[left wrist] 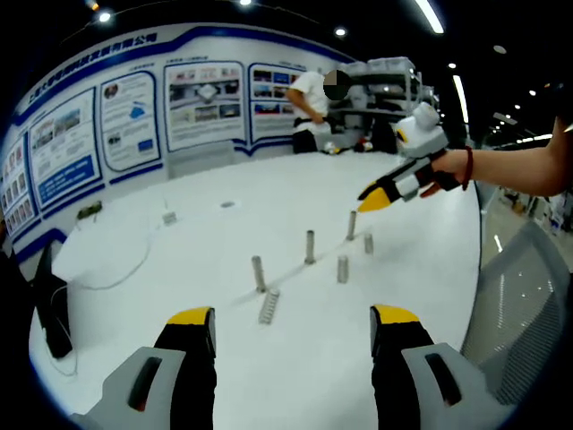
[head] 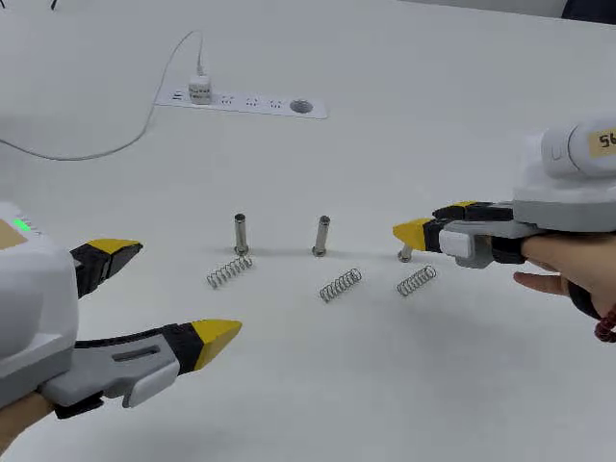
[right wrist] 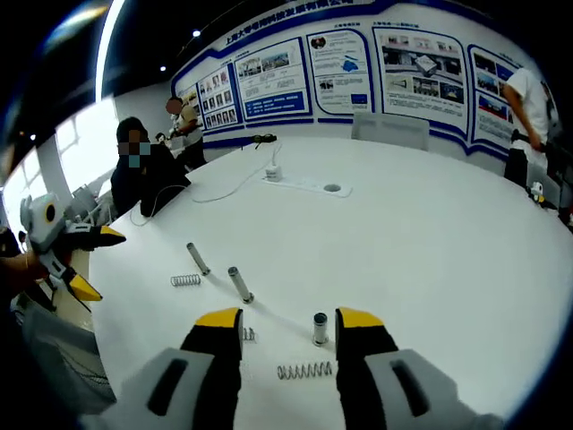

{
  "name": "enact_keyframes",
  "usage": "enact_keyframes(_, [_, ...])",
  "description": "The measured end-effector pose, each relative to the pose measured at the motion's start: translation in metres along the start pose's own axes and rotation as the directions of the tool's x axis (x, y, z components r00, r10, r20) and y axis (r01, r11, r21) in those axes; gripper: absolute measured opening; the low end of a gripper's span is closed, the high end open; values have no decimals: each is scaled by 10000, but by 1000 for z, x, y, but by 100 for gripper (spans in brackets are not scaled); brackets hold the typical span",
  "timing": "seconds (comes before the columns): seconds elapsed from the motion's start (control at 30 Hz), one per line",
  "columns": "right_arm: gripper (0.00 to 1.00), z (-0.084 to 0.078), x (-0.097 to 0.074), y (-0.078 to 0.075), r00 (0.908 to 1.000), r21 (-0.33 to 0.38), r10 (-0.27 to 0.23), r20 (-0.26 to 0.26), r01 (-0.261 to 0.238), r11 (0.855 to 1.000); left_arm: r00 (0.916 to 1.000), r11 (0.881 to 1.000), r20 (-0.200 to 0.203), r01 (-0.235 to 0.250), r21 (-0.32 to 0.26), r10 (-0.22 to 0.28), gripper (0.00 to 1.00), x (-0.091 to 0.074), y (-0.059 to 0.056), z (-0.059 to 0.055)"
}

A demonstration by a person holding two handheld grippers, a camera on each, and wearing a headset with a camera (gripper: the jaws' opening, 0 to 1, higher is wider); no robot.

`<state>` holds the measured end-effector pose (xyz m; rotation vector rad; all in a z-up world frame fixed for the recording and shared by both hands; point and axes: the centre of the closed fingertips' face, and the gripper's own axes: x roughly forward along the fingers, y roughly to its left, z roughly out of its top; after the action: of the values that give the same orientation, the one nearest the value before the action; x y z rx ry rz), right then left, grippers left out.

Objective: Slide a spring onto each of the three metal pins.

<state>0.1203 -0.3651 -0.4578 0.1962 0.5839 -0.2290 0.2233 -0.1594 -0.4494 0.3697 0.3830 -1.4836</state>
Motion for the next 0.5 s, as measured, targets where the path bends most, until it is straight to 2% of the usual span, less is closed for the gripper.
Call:
enact_keyframes(0.17, [47,7,-8,10,9985,-113,330,436,-326,9994,9999,10000,-131,-21,95,22,68,7,6,-4])
enact_keyframes(0.5, [52,12,-17,33,9909,-361,943,958,-912,9952,9998,9999,-218,32,-147,-35,60,23,16,-9])
